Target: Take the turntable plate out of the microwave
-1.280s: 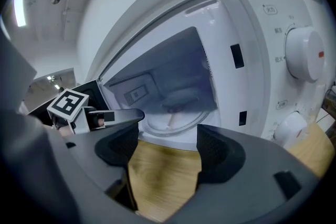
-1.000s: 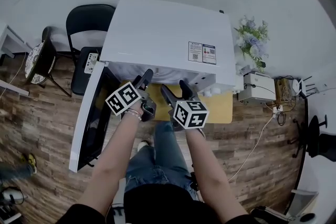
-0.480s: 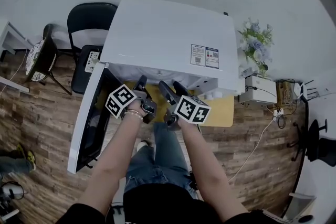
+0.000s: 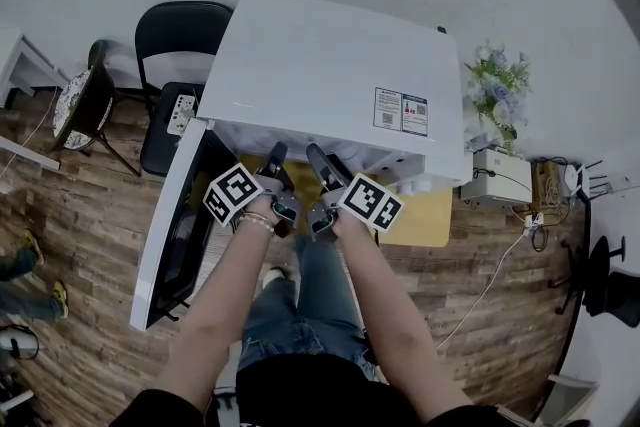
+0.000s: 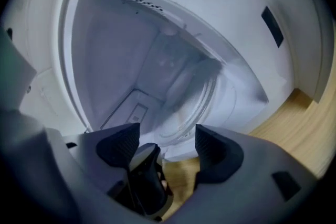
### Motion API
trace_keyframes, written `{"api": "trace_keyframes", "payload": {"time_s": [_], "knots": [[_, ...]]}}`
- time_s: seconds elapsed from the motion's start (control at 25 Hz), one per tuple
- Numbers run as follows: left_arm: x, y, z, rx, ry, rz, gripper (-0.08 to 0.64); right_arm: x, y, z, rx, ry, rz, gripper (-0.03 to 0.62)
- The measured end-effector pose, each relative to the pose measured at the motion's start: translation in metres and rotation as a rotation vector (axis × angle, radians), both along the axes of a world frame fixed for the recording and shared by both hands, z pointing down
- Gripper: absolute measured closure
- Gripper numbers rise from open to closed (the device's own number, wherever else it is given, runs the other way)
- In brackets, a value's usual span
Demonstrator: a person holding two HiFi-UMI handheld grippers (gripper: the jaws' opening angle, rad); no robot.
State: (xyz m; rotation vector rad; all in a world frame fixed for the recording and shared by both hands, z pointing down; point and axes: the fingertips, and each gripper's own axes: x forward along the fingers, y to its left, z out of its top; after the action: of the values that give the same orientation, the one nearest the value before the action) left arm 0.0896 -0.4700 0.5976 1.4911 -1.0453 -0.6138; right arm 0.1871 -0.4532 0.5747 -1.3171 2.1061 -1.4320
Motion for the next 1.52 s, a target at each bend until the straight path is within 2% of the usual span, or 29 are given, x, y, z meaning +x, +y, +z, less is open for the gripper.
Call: {"api": "trace_keyframes", "payload": {"time_s": [0.08, 0.12, 0.2, 0.28, 0.32, 0.4, 0.52, 0.76, 0.92, 1.28, 1.52], "knots": [[-0.004, -0.002, -0.004, 0.027, 0.017, -0.011, 0.538, 0.002, -0.006, 0.002, -0.035, -0.072, 0.041, 0.298], [-0.006, -0.003, -0.006, 0.038, 0.021, -0.014, 0.538, 0.003, -0.008, 0.005, -0.048, -0.093, 0.056, 0.369], [-0.01, -0.005, -0.008, 0.052, 0.016, -0.015, 0.538, 0.003, -0.01, 0.011, -0.066, -0.117, 0.081, 0.444], [-0.011, -0.005, -0.01, 0.055, 0.007, -0.009, 0.538, 0.004, -0.01, 0.016, -0.092, -0.166, 0.12, 0.481], [-0.011, -0.005, -0.01, 0.055, 0.003, -0.003, 0.538, 0.006, -0.009, 0.019, -0.107, -0.209, 0.145, 0.517], [-0.011, -0.005, -0.009, 0.054, -0.001, 0.007, 0.538, 0.008, -0.009, 0.021, -0.129, -0.309, 0.189, 0.536], [-0.01, -0.003, -0.007, 0.06, 0.013, 0.014, 0.538, 0.01, -0.009, 0.022, -0.153, -0.412, 0.237, 0.554], [-0.004, -0.002, -0.011, 0.099, 0.066, 0.026, 0.526, 0.008, 0.001, 0.017, -0.139, -0.444, 0.241, 0.554], [0.002, -0.005, -0.012, 0.103, 0.067, 0.044, 0.491, 0.011, 0.009, 0.013, -0.132, -0.436, 0.229, 0.554], [0.011, -0.007, -0.01, 0.098, 0.103, 0.033, 0.483, 0.004, 0.046, 0.008, -0.138, -0.43, 0.154, 0.551], [0.015, 0.0, -0.004, 0.084, 0.124, 0.029, 0.49, 0.003, 0.069, 0.002, -0.12, -0.379, 0.086, 0.549]]}}
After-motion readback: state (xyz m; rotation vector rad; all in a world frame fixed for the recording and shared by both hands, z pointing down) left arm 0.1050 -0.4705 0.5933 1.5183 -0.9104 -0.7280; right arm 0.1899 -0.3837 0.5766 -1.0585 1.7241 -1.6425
